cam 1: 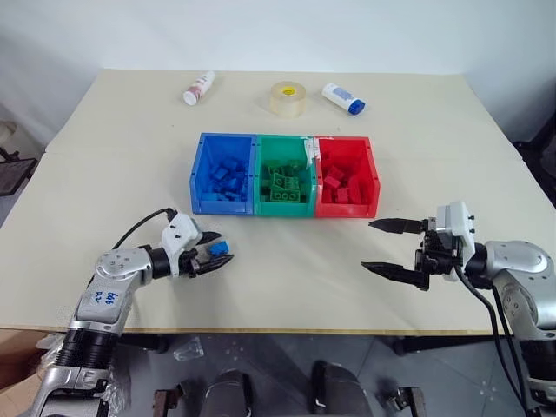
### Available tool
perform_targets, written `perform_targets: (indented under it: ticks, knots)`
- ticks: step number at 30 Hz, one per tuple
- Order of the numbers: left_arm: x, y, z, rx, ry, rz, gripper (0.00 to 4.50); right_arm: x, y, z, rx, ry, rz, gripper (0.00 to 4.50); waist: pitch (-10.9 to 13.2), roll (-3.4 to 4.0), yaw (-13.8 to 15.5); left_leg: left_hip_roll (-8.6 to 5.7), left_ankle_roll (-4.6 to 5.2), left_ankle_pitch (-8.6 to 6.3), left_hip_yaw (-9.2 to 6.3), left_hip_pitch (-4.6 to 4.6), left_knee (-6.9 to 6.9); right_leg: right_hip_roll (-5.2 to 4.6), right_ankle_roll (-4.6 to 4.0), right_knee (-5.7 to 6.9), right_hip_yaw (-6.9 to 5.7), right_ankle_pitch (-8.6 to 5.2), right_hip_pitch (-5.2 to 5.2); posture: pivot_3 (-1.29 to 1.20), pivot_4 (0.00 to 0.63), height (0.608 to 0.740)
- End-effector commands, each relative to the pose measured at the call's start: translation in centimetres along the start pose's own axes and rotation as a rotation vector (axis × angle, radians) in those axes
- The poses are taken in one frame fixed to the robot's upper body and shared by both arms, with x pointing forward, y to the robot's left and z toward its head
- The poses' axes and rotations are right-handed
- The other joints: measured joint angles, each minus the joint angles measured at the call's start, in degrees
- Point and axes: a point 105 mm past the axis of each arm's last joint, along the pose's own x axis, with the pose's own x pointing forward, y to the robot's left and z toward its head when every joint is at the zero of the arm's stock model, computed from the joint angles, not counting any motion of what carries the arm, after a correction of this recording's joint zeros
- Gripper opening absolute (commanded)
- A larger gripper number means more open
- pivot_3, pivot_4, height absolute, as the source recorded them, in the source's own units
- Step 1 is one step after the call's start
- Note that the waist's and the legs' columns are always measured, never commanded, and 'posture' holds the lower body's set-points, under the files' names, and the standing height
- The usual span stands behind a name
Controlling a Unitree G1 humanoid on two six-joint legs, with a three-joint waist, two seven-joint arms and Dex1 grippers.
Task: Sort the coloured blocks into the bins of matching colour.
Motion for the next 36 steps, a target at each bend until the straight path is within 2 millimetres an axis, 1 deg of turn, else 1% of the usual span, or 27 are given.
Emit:
perform_targets:
  ticks: [1,4,7,9,11,12,15,17,20,22,24,27,32,33,36]
  knots:
    - [-0.1,0.4,0.0,0.033,0.015,-0.019,1.95,-0.6,0.0,1.3,-0.044,-0.023,-0.025,4.5,0.0,0.0,0.0,0.0,0.0,0.0,-0.01,0.0,0.0,0.0,0.0,0.0,0.0,0.0,0.0,0.0,0.15,0.74]
    - [-0.1,0.5,0.3,0.046,0.006,-0.041,0.97,-0.7,0.0,1.2,-0.044,-0.023,-0.036,4.5,0.0,0.0,0.0,0.0,0.0,0.0,0.0,0.0,0.0,0.0,0.0,0.01,0.0,0.0,0.0,0.0,0.15,0.74]
    - [0.0,0.4,1.7,0.067,-0.032,-0.074,0.94,-0.8,0.0,1.2,-0.045,-0.026,-0.045,4.5,0.0,0.0,0.0,0.0,0.0,0.0,-0.01,0.0,0.0,0.0,0.0,0.01,0.0,0.0,0.0,0.0,0.15,0.74]
    - [0.0,0.6,2.4,0.067,-0.043,-0.065,0.94,-0.8,0.0,1.2,-0.045,-0.025,-0.048,4.5,0.0,0.0,0.1,0.0,0.0,0.0,-0.01,-0.01,0.01,0.0,0.0,0.01,0.0,0.0,0.0,0.0,0.15,0.74]
    - [-0.3,1.7,4.6,0.091,-0.09,-0.039,0.94,-0.8,0.0,1.2,-0.046,-0.027,-0.055,4.5,0.0,-0.02,0.2,0.0,0.0,0.0,-0.01,-0.01,0.01,0.0,0.0,0.01,0.0,0.0,0.0,0.0,0.15,0.74]
    - [-0.4,2.5,5.8,0.1,-0.113,-0.009,0.94,-0.9,0.0,1.2,-0.047,-0.029,-0.059,4.5,0.0,-0.03,0.2,0.0,0.0,0.0,-0.03,-0.03,0.02,0.0,0.0,0.01,-0.01,0.0,0.0,0.0,0.15,0.74]
    - [-0.7,4.2,7.5,0.104,-0.135,0.052,0.94,-0.9,0.1,1.2,-0.049,-0.031,-0.066,4.5,0.0,-0.02,0.1,0.0,0.01,0.01,-0.03,-0.04,0.05,0.0,0.01,0.02,-0.02,0.0,0.01,0.0,0.15,0.74]
    - [-0.6,6.3,9.7,0.098,-0.164,0.119,0.94,-1.0,0.1,1.3,-0.053,-0.036,-0.075,4.5,0.0,-0.03,0.1,-0.01,0.01,0.01,-0.03,-0.03,0.04,0.0,0.01,0.02,-0.02,0.0,0.01,0.0,0.15,0.74]
    - [0.1,8.3,11.8,0.103,-0.206,0.182,0.94,-1.0,0.1,1.4,-0.057,-0.044,-0.086,4.5,0.0,-0.03,0.1,-0.02,0.0,0.02,-0.02,-0.02,0.05,0.01,0.02,0.01,-0.02,0.01,0.04,0.0,0.15,0.74]
    - [0.8,9.2,12.3,0.104,-0.212,0.207,0.94,-1.1,0.0,1.5,-0.06,-0.053,-0.098,4.5,0.0,-0.03,0.1,-0.02,0.0,0.02,-0.02,-0.02,0.05,0.01,0.03,-0.01,-0.02,0.01,0.05,0.0,0.15,0.74]
    - [1.7,9.9,12.5,0.086,-0.214,0.223,1.69,-1.1,0.0,1.6,-0.065,-0.056,-0.105,4.5,0.0,-0.04,0.1,-0.03,0.0,0.02,-0.03,-0.02,0.04,0.01,0.04,-0.03,-0.02,0.02,0.06,0.0,0.15,0.74]
    - [2.7,10.1,11.9,0.087,-0.196,0.202,2.62,-1.2,0.0,1.8,-0.072,-0.06,-0.113,4.5,0.0,-0.04,0.0,-0.04,0.0,0.01,-0.02,-0.04,0.04,0.02,0.04,-0.06,-0.03,0.02,0.05,0.0,0.15,0.74]
    - [2.8,10.1,11.7,0.094,-0.192,0.177,4.24,-1.5,0.1,1.8,-0.075,-0.057,-0.12,4.5,0.0,-0.07,-0.1,-0.03,0.0,0.01,-0.01,-0.04,0.0,0.04,0.04,-0.1,-0.03,0.02,0.03,0.0,0.15,0.74]
    - [2.7,10.1,11.7,0.099,-0.192,0.171,4.48,-1.5,0.1,1.8,-0.075,-0.056,-0.119,4.5,0.0,-0.08,0.0,-0.03,0.0,0.01,-0.01,-0.05,0.0,0.04,0.04,-0.1,-0.03,0.02,0.03,0.0,0.15,0.74]
    - [1.8,9.9,11.9,0.121,-0.201,0.161,4.48,-1.4,0.0,1.9,-0.074,-0.055,-0.105,4.5,0.0,-0.08,0.0,-0.03,0.01,0.01,-0.01,-0.05,0.01,0.04,0.07,-0.11,-0.02,0.03,0.04,0.0,0.15,0.74]
